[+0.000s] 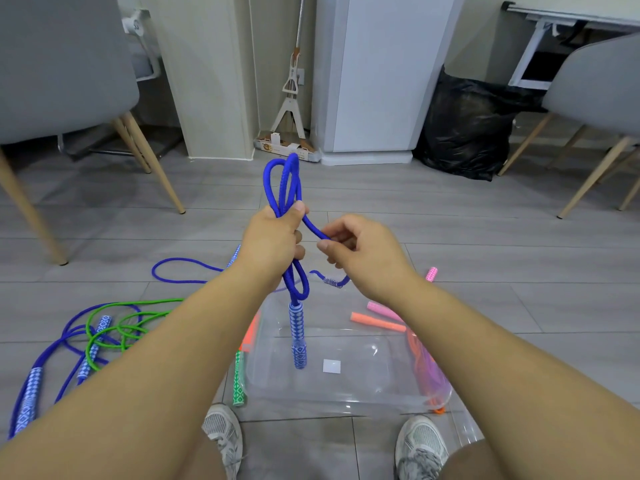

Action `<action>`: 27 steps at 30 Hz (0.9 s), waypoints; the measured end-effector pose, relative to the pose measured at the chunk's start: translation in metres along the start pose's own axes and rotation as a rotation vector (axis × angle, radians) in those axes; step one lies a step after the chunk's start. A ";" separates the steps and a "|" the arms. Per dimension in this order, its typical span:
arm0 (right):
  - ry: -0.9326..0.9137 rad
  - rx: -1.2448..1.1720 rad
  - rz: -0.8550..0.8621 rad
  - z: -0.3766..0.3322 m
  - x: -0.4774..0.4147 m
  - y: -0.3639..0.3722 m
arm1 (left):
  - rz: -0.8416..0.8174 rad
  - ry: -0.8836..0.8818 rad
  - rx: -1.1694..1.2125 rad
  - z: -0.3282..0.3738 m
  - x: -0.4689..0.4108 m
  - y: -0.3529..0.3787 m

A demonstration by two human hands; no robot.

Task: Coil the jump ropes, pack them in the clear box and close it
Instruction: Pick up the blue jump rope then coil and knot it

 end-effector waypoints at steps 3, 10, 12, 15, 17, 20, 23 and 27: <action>0.025 0.017 -0.039 0.012 -0.002 -0.008 | 0.013 0.015 0.034 0.004 -0.002 -0.005; 0.066 0.395 -0.128 0.053 -0.002 -0.031 | 0.130 0.061 0.190 0.011 -0.015 -0.032; 0.115 0.467 -0.098 0.065 -0.003 -0.039 | 0.146 0.084 0.246 0.015 -0.018 -0.040; 0.207 0.551 -0.093 0.084 -0.003 -0.049 | 0.156 0.094 0.311 0.015 -0.019 -0.046; 0.247 0.605 -0.133 0.091 -0.001 -0.050 | 0.169 0.086 0.313 0.013 -0.021 -0.046; 0.221 0.573 -0.166 0.087 0.001 -0.048 | 0.186 0.066 0.253 0.006 -0.023 -0.043; 0.155 0.416 -0.192 0.068 0.002 -0.043 | 0.203 0.048 0.181 0.001 -0.024 -0.038; 0.049 0.421 -0.303 0.038 0.003 -0.033 | 0.226 0.060 -0.002 -0.004 -0.027 -0.033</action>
Point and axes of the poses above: each hand's wrist, its own x-axis away from the middle knuckle, its own y-axis out of the palm, z = x × y, the point moved 2 cm from there along -x, towards the middle knuckle, and after that the axes turned 3 degrees about z, right-handed, at the moved point
